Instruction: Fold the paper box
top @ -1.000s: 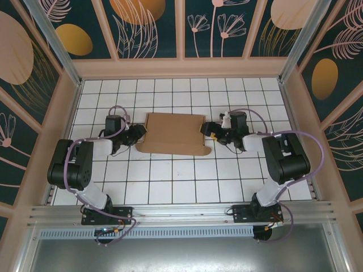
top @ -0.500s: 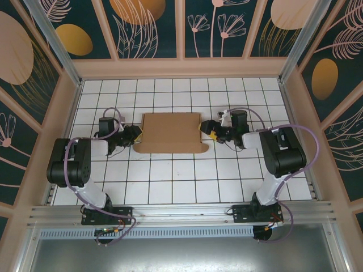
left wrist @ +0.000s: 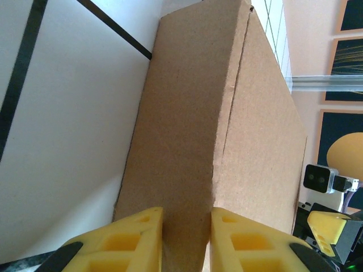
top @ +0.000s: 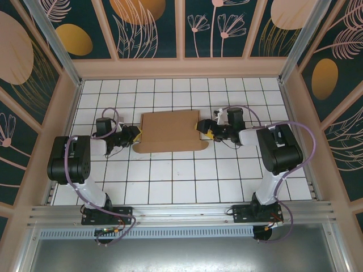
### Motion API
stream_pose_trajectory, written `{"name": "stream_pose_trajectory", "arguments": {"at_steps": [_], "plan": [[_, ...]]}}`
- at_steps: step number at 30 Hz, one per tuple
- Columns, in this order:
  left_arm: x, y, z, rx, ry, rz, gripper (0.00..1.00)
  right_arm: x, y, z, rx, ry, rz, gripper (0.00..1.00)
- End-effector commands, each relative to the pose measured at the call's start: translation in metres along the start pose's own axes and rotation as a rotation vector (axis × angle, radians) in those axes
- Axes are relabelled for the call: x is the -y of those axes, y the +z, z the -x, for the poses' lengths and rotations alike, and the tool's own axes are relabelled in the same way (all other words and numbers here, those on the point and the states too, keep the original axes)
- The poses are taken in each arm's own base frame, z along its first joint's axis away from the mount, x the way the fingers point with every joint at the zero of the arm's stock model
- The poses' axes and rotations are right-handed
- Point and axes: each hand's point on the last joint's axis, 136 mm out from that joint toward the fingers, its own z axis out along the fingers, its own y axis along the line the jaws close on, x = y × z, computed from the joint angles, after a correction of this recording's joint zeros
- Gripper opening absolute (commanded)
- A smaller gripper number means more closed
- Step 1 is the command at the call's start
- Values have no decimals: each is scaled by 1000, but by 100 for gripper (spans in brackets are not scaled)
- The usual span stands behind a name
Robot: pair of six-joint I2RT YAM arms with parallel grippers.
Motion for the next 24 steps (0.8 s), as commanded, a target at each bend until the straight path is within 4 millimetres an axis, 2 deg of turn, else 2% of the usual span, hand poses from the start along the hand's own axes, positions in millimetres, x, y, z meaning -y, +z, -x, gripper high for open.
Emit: {"name": "stream_pose_trajectory", "arguments": {"at_steps": [1, 7, 15, 17, 21, 24], "plan": [[-44, 0, -11, -19, -102, 144, 23, 1, 18, -31, -120, 33, 18, 99], [-43, -1, -9, -12, -79, 159, 22, -36, 30, -33, -171, 2, 179, 93], [-31, -3, 0, -6, -42, 151, 22, -60, 27, -33, -175, 19, 337, 71], [-27, -3, 3, -2, -37, 148, 28, -62, 23, -31, -154, 20, 347, 65], [-9, -12, 13, 37, 3, 143, 48, -64, 13, -28, -79, 39, 341, 58], [0, -18, 18, 56, 36, 160, 59, -58, 10, -34, -44, 46, 315, 57]]}}
